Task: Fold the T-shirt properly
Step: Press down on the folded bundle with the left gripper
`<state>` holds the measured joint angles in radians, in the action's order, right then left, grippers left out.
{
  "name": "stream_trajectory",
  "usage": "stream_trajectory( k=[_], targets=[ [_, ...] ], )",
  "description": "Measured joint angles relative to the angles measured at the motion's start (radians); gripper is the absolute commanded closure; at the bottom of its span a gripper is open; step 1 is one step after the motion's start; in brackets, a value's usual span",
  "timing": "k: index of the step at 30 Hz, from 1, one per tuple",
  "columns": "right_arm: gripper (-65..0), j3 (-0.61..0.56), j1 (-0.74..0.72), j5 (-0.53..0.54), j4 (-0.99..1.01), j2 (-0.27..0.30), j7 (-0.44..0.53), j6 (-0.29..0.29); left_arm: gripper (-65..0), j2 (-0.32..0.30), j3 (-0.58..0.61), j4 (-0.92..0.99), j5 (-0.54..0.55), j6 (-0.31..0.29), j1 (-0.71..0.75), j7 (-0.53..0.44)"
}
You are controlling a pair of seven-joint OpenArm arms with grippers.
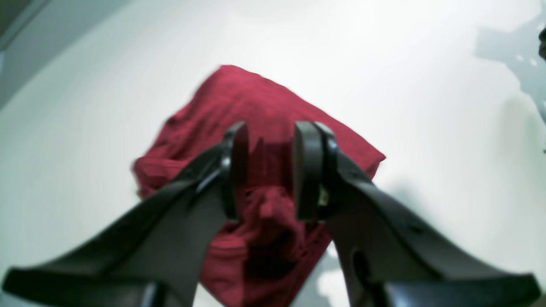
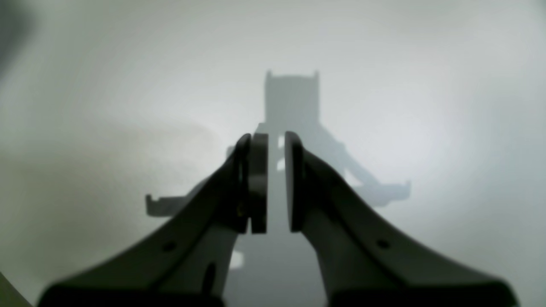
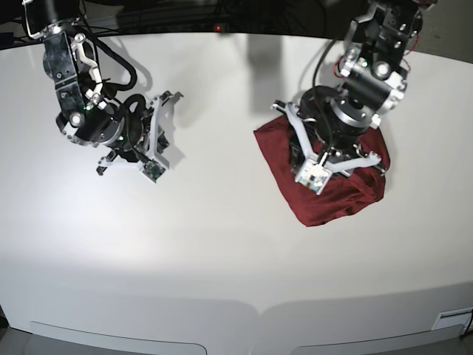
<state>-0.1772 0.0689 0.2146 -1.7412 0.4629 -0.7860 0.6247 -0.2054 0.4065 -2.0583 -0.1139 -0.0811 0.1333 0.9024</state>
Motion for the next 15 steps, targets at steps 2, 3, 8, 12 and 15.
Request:
stream_trajectory(
  k=[2, 3, 8, 12, 15],
  targets=[
    [-6.5, 0.0, 0.0, 0.0, 0.0, 0.0, 0.0, 0.0, -17.1, 0.023, 0.02, 0.065, -0.052, 0.024, 0.0, -0.004],
    [-6.5, 0.0, 0.0, 0.0, 0.0, 0.0, 0.0, 0.0, -17.1, 0.029, 0.028, 0.094, -0.072, 0.025, 0.0, 0.002],
    [-6.5, 0.0, 0.0, 0.0, 0.0, 0.0, 0.0, 0.0, -17.2, 0.055, 0.045, 0.17, -0.096, 0.023, 0.002, 0.029],
    [-6.5, 0.0, 0.0, 0.0, 0.0, 0.0, 0.0, 0.0, -17.2, 0.053, 0.045, 0.17, -0.119, 0.023, 0.002, 0.041],
    [-6.5, 0.0, 0.0, 0.022, 0.0, 0.0, 0.0, 0.0, -17.5, 0.053, 0.045, 0.17, -0.171, 0.023, 0.002, 0.041]
  ],
)
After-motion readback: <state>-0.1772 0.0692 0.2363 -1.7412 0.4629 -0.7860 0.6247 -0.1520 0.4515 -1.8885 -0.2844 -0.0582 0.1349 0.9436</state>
